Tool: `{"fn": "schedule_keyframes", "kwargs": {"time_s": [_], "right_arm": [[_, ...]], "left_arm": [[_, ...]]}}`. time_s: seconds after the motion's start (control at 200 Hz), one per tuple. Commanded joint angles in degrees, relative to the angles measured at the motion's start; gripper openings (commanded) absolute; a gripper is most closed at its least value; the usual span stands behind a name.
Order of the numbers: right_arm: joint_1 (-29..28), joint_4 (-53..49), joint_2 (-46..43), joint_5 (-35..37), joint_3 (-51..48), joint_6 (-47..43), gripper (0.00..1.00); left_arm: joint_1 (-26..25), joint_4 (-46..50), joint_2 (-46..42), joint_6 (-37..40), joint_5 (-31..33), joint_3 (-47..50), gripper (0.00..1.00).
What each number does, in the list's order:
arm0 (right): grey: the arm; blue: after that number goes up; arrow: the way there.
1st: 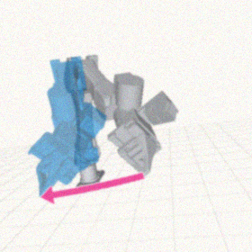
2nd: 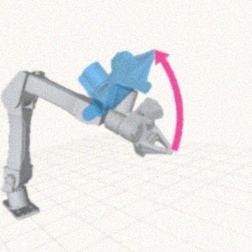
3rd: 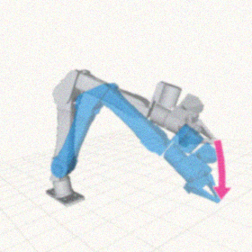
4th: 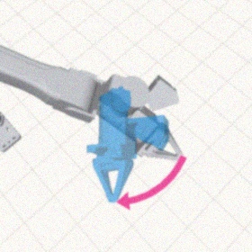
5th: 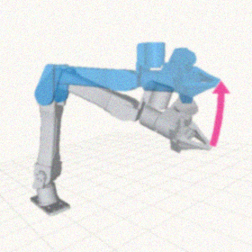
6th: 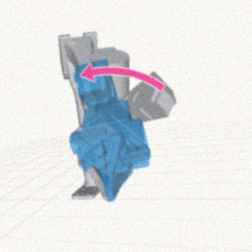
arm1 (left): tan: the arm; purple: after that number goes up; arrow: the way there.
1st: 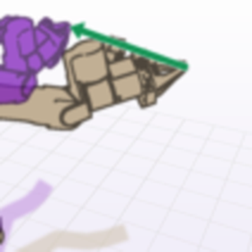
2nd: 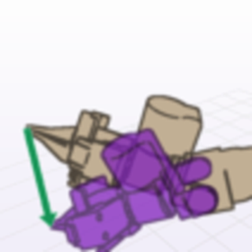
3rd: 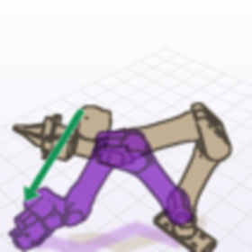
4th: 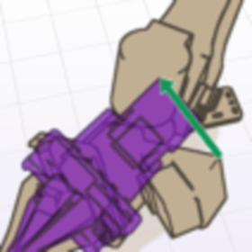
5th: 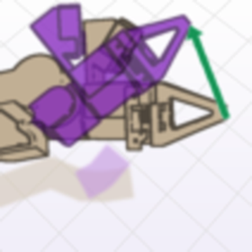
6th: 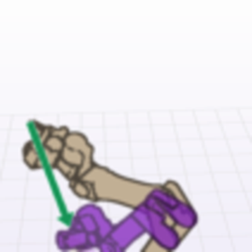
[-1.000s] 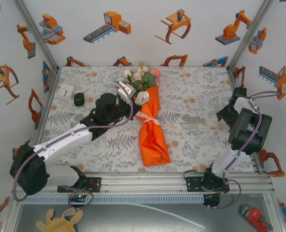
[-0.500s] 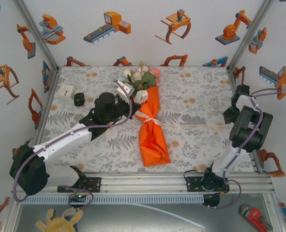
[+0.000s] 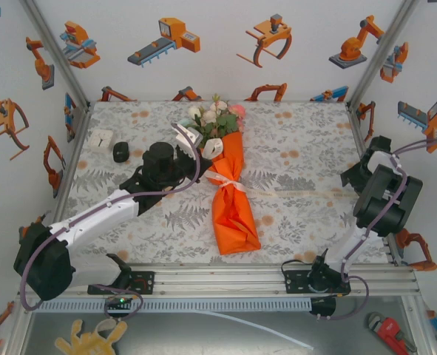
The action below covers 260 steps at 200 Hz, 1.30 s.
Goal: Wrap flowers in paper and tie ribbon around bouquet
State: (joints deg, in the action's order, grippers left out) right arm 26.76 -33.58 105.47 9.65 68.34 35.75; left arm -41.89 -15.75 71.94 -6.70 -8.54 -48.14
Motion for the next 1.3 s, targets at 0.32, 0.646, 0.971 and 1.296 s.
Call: {"fn": "schedule_keyframes", "kwargs": {"time_s": [0.32,0.646,0.971,1.296], "right_arm": [[-0.6,3.9,-1.6,-6.5,-2.0,1.0,0.00],[-19.5,1.4,-21.4,-10.6,1.1,-1.2,0.00],[-55.0,4.3,-15.5,-17.8,12.6,12.5,0.00],[-66.6,0.6,18.0,-24.5,53.3,14.8,0.05]], "left_arm": [[0.6,-1.0,-1.8,0.1,0.0,1.0,0.00],[0.8,-1.1,-1.4,0.1,0.0,1.2,0.00],[2.4,-8.1,3.3,1.4,-3.8,1.7,0.00],[1.1,-18.7,0.0,3.2,-14.2,11.2,0.00]]}}
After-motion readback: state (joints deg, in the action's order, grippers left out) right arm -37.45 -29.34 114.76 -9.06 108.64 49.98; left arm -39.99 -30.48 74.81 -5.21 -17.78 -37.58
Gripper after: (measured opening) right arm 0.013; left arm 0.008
